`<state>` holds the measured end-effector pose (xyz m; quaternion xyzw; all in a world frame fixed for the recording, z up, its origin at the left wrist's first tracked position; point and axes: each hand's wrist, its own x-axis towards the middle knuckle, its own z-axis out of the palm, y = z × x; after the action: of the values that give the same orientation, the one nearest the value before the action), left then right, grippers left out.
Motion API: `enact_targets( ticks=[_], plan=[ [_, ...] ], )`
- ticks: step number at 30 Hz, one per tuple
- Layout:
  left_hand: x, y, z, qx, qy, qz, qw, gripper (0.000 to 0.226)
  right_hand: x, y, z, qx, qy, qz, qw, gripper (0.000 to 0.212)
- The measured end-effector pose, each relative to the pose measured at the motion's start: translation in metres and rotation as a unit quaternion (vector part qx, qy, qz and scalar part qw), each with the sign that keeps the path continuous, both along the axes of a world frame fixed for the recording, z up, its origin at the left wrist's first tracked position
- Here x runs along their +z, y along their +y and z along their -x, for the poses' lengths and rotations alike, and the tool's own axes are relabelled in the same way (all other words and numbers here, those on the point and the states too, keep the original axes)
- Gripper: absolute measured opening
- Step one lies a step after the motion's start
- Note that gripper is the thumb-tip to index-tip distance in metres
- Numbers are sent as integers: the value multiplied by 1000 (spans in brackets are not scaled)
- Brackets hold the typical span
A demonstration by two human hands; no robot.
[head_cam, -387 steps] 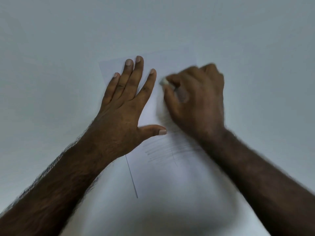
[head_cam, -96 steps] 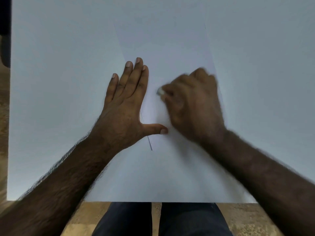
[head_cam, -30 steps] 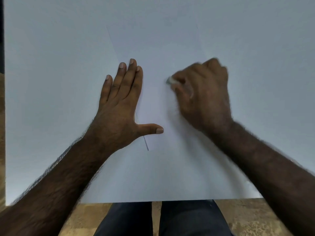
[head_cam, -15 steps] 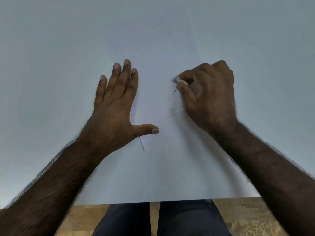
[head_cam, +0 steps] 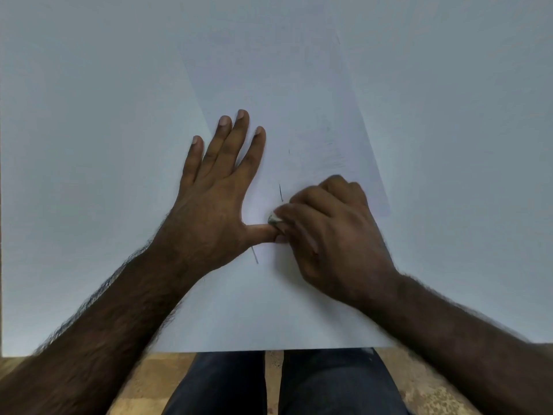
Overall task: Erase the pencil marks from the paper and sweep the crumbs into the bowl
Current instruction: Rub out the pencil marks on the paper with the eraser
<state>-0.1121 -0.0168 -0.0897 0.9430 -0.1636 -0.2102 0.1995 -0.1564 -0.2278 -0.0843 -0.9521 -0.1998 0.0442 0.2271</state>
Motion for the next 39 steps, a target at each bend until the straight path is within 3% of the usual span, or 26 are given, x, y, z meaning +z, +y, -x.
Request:
enact_targets(
  ticks=[3,8,14,18,21,28,32,35,39],
  plan=[
    [-1,2,1,-3,4,-6,1000,132,-3,-12,-15,-9,-38,22,999,12],
    [1,1,0,-4,12,-10,1000,134,-7,-29,-60,-160,-79,56,982,11],
    [-1,2,1,1,1,-7,1000,133,-1,0,3,-9,-34,8,999,12],
    [-3,2,1,-5,4,-11,1000,133,-9,-17,-43,-85,-97,59,990,10],
    [-3,2,0,-5,9,-11,1000,134,-10,-25,-63,-152,-98,46,982,10],
    [-6,2,1,-4,-4,-9,1000,132,-7,1,4,-12,-45,3,999,13],
    [-5,3,1,-6,1,-4,1000,132,-11,-12,-48,-67,-106,56,991,12],
    [-4,2,0,-8,2,-7,1000,132,-10,-21,-80,-136,-103,47,984,10],
    [-4,2,0,-5,2,-6,1000,131,-7,-6,-49,-91,-68,46,992,15]
  ],
)
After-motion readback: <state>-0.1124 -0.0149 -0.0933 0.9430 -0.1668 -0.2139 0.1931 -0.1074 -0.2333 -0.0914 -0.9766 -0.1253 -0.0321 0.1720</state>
